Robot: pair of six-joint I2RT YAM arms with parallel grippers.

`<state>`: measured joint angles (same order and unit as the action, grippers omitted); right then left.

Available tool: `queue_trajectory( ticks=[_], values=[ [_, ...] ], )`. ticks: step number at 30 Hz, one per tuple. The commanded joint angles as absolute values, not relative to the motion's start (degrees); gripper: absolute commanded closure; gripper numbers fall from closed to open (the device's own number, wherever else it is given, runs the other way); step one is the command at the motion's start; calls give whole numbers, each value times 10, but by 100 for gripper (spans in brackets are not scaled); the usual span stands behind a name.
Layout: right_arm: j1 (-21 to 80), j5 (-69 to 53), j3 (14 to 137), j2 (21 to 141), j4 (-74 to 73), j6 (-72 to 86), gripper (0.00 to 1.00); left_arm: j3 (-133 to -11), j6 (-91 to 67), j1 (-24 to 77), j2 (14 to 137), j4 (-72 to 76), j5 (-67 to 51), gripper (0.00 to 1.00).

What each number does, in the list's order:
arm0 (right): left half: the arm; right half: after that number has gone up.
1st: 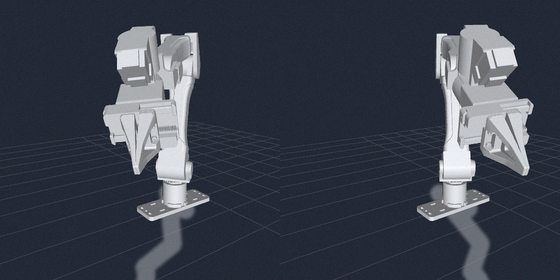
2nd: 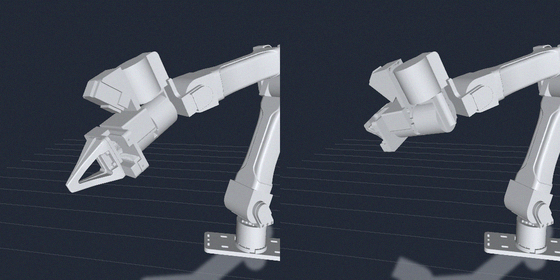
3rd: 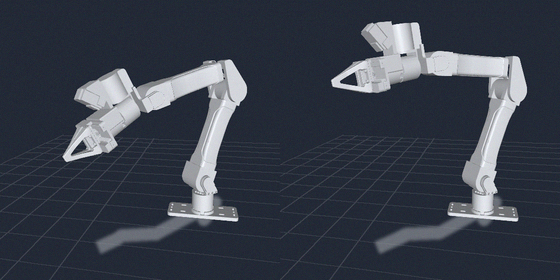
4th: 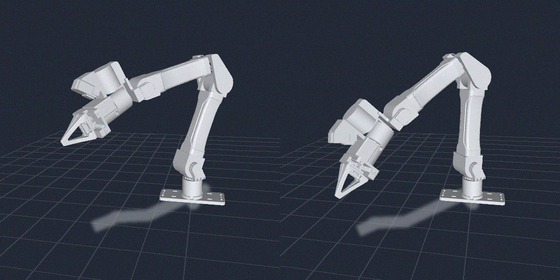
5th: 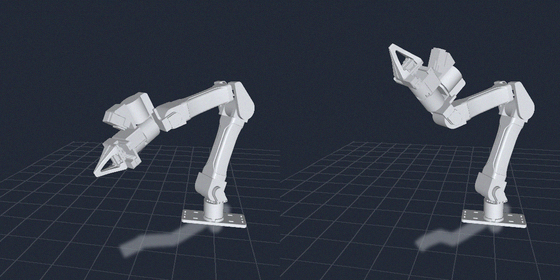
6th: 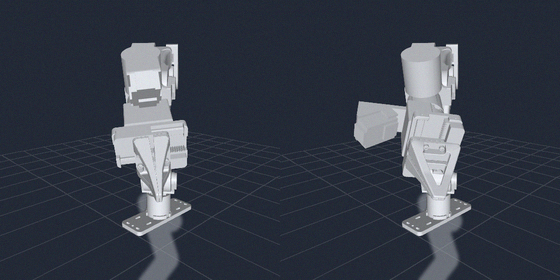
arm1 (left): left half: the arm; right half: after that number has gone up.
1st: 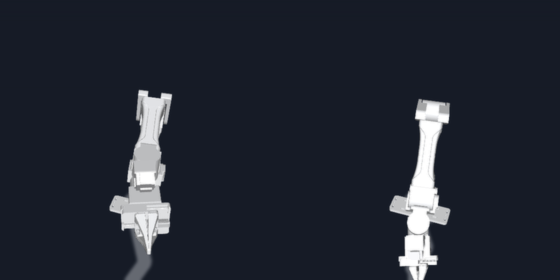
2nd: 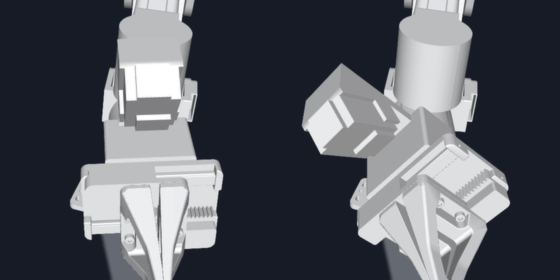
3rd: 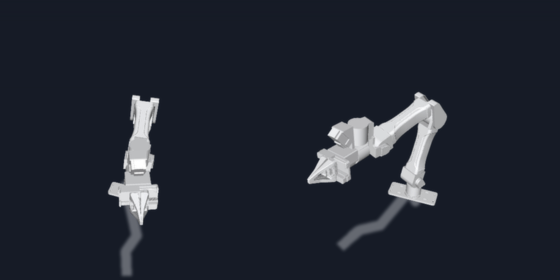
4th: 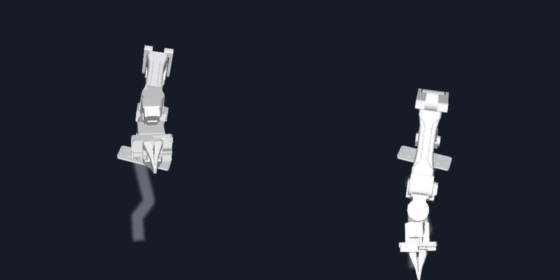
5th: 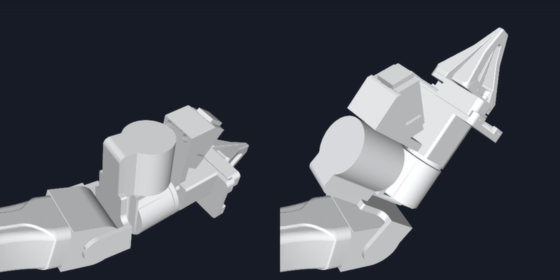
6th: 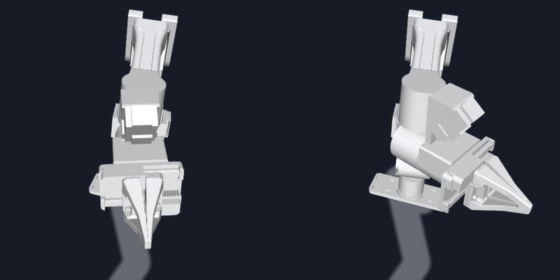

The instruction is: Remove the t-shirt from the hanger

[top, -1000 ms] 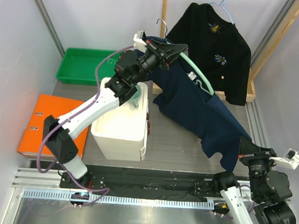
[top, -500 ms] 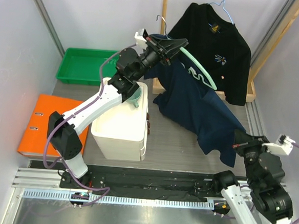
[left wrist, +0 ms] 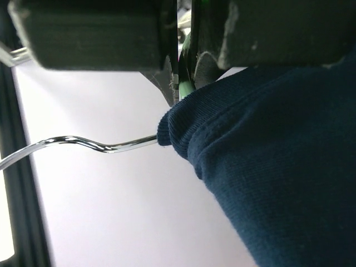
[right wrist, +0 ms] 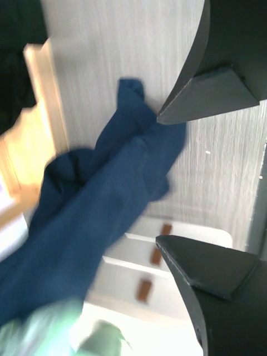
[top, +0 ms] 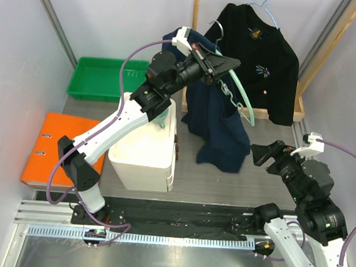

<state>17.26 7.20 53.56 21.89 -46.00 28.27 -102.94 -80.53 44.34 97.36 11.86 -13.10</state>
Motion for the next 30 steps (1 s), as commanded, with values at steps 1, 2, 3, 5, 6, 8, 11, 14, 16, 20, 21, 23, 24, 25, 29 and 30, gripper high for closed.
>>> queue_trajectory(
  ticks=[1, 2, 3, 5, 6, 8, 11, 14, 16, 20, 21, 23, 24, 25, 29, 30],
  values=[
    [171, -46, 611, 249, -453, 188, 11, -1097, -678, 473, 984, 58, -146, 100],
    [171, -60, 623, 268, -453, 179, 10, -1107, -666, 483, 988, 47, -147, 100],
    [171, -86, 646, 277, -453, 171, 10, -1109, -659, 488, 991, 36, -146, 100],
    [171, -108, 664, 296, -453, 149, 10, -1114, -649, 498, 997, 27, -150, 100],
    [171, -119, 672, 314, -449, 141, 10, -1114, -645, 501, 999, 19, -151, 100],
    [171, -134, 691, 334, -446, 127, 11, -1109, -640, 510, 999, 12, -155, 100],
    [171, -161, 698, 365, -424, 130, 18, -1094, -639, 524, 993, 11, -157, 100],
    [171, -200, 672, 373, -372, 142, 31, -1085, -640, 538, 988, 11, -156, 100],
    [171, -203, 654, 376, -343, 156, 41, -1085, -635, 547, 986, 9, -151, 100],
    [171, -203, 650, 382, -327, 162, 55, -1078, -636, 560, 982, 5, -139, 100],
    [171, -207, 648, 382, -319, 165, 59, -1073, -636, 564, 980, 6, -137, 100],
    [171, -213, 638, 381, -312, 169, 65, -1072, -639, 568, 982, 5, -132, 100],
    [171, -211, 635, 382, -308, 172, 72, -1073, -639, 571, 983, 6, -131, 100],
    [171, -207, 633, 381, -307, 175, 79, -1072, -640, 573, 984, 6, -130, 100],
    [171, -148, 614, 363, -300, 195, 99, -1051, -630, 573, 974, 16, -136, 89],
    [171, -134, 609, 355, -293, 202, 99, -1044, -626, 573, 969, 19, -136, 84]
  ],
)
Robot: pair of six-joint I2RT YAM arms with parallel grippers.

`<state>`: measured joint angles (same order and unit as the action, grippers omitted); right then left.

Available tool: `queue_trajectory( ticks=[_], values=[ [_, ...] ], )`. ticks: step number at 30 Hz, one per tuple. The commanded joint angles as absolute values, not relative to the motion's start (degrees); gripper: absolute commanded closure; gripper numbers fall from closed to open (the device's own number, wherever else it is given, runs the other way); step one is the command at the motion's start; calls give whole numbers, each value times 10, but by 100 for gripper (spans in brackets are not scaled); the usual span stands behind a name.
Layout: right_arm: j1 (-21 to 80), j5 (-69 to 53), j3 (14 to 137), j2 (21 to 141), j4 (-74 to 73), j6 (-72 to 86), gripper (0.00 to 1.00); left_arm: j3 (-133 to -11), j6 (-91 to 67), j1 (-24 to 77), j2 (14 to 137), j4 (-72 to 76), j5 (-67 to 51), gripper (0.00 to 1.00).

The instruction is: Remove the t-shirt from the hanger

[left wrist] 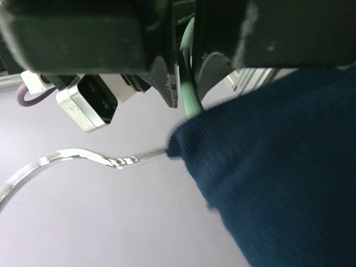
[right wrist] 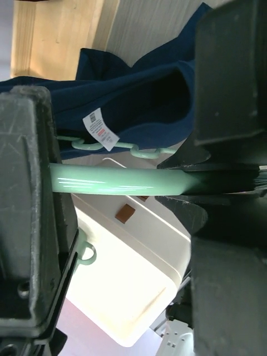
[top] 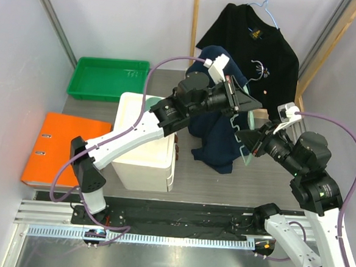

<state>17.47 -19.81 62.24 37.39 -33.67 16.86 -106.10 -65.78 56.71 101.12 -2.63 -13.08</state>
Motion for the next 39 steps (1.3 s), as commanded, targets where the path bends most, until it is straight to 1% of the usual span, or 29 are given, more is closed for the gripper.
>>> queue_trajectory(
  ticks=[1, 2, 4, 5, 8, 11, 13, 16, 19, 20, 24, 30, 34, 39],
  values=[
    [171, -122, 605, 347, -289, 212, 99, -1035, -621, 573, 962, 25, -140, 79],
    [171, -114, 596, 333, -285, 214, 99, -1024, -613, 574, 947, 37, -141, 70],
    [171, -107, 592, 324, -275, 221, 99, -994, -586, 574, 929, 39, -143, 61],
    [171, -106, 591, 320, -273, 222, 99, -978, -575, 573, 910, 36, -142, 53],
    [171, -109, 592, 319, -275, 226, 99, -940, -520, 573, 874, 9, -137, 42],
    [171, -115, 592, 316, -275, 232, 99, -902, -453, 572, 815, -35, -103, 37],
    [171, -122, 593, 313, -275, 238, 99, -890, -405, 572, 781, -84, -49, 39],
    [171, -138, 601, 309, -276, 253, 99, -895, -353, 572, 767, -144, 15, 43],
    [171, -151, 606, 307, -276, 268, 99, -931, -312, 572, 791, -190, 23, 42],
    [171, -156, 610, 307, -275, 272, 99, -959, -282, 573, 804, -204, 21, 40],
    [171, -175, 627, 304, -276, 290, 99, -1028, -206, 573, 857, -273, 21, 37],
    [171, -185, 641, 301, -276, 304, 99, -1080, -144, 573, 910, -286, 8, 35],
    [171, -193, 642, 303, -276, 310, 99, -1121, -139, 573, 942, -291, 5, 35],
    [171, -205, 641, 301, -276, 315, 99, -1137, -142, 573, 971, -272, 4, 34]
  ],
)
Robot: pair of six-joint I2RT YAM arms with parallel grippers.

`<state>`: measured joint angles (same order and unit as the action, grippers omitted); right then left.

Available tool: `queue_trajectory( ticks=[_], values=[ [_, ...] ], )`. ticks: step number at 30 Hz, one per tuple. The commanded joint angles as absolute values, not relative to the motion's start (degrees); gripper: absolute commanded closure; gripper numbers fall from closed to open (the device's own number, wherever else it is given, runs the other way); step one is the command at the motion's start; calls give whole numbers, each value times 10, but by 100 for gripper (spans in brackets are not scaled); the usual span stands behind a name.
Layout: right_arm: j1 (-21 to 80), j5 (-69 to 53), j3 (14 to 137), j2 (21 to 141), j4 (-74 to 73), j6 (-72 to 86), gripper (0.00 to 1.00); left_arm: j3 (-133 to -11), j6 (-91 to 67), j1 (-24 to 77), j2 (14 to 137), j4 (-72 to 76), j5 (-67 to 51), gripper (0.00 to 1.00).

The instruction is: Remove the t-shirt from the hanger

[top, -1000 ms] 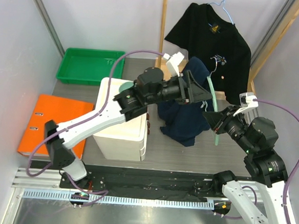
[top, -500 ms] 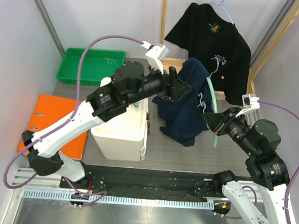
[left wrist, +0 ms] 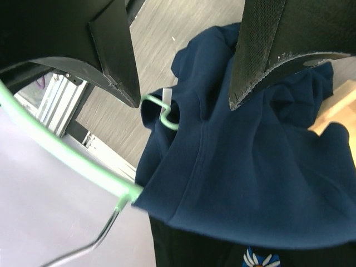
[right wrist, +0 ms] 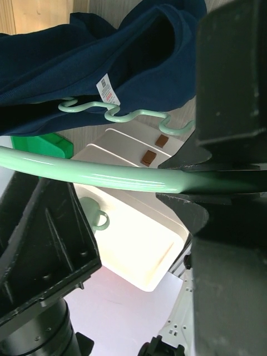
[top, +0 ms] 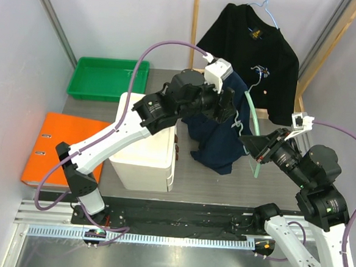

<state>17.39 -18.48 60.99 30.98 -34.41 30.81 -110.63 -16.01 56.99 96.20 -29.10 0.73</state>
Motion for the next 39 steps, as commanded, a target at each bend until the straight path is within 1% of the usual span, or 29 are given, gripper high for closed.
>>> queue_trajectory(
  ticks=[1, 7, 8, 9, 11, 14, 15, 17, 18, 19, 20, 23, 25, 28, 34, 39],
  values=[
    [171, -210, 641, 301, -275, 316, 99, -1144, -142, 572, 976, -269, 10, 34],
    [171, -218, 642, 297, -274, 324, 99, -1184, -146, 573, 1015, -264, 29, 34],
    [171, -222, 642, 296, -273, 325, 99, -1189, -148, 573, 1019, -265, 42, 35],
    [171, -222, 644, 296, -275, 326, 99, -1196, -149, 572, 1022, -265, 54, 40],
    [171, -223, 644, 291, -277, 327, 99, -1194, -153, 572, 1023, -251, 81, 44],
    [171, -226, 642, 283, -282, 329, 99, -1200, -157, 571, 1025, -240, 85, 66],
    [171, -223, 642, 281, -287, 329, 99, -1203, -158, 571, 1026, -239, 89, 77],
    [171, -221, 642, 273, -304, 325, 99, -1201, -158, 570, 1021, -237, 97, 82],
    [171, -219, 641, 270, -310, 323, 99, -1200, -157, 570, 1019, -238, 111, 92],
    [172, -217, 641, 266, -324, 319, 99, -1199, -159, 569, 1017, -239, 122, 97],
    [171, -214, 640, 258, -333, 316, 99, -1199, -162, 567, 1011, -240, 135, 100],
    [171, -212, 630, 239, -367, 291, 99, -1188, -200, 563, 995, -231, 242, 100],
    [171, -222, 619, 214, -393, 280, 99, -1161, -229, 554, 972, -195, 297, 100],
    [171, -240, 622, 182, -431, 256, 99, -1157, -265, 536, 961, -186, 338, 100],
    [171, -231, 680, 135, -495, 230, 99, -1173, -268, 509, 969, -206, 338, 100],
    [171, -262, 723, 130, -512, 232, 99, -1168, -273, 494, 978, -223, 320, 100]
  ],
)
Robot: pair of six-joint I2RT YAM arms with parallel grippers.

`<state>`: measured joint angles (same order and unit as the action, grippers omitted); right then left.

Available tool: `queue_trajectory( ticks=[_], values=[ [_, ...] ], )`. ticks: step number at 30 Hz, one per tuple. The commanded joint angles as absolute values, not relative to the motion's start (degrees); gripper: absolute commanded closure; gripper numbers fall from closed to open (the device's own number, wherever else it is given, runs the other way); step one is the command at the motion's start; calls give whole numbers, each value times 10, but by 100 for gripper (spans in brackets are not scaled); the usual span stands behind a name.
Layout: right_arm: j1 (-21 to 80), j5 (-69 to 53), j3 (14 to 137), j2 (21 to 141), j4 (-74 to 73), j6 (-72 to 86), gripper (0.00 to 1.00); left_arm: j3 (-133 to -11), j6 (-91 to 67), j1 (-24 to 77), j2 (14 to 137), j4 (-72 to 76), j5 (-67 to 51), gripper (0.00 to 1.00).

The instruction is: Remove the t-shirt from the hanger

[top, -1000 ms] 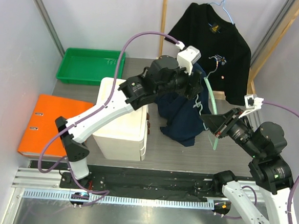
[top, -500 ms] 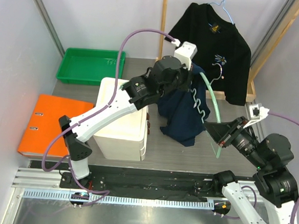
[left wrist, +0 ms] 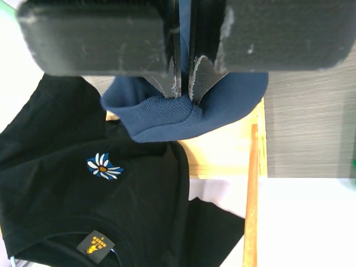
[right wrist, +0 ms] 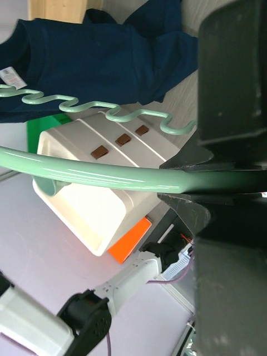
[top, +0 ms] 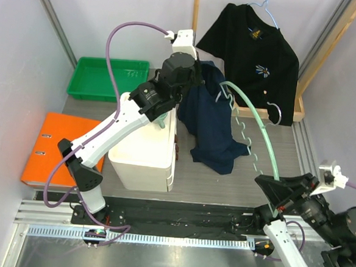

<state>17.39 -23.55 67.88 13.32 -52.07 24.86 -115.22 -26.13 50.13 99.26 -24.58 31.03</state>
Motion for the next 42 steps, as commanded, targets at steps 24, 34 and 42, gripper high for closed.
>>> queue_trajectory(
  ticks=[24, 34, 42],
  values=[
    [171, -112, 802, 577, -132, 288, 99, -933, -424, 498, 824, -157, -58, 100],
    [171, -120, 1000, 776, -48, 308, 99, -869, -452, 519, 793, -156, -63, 100],
    [163, -103, 1091, 880, -14, 359, 99, -867, -452, 530, 773, -160, -57, 100]
  ],
)
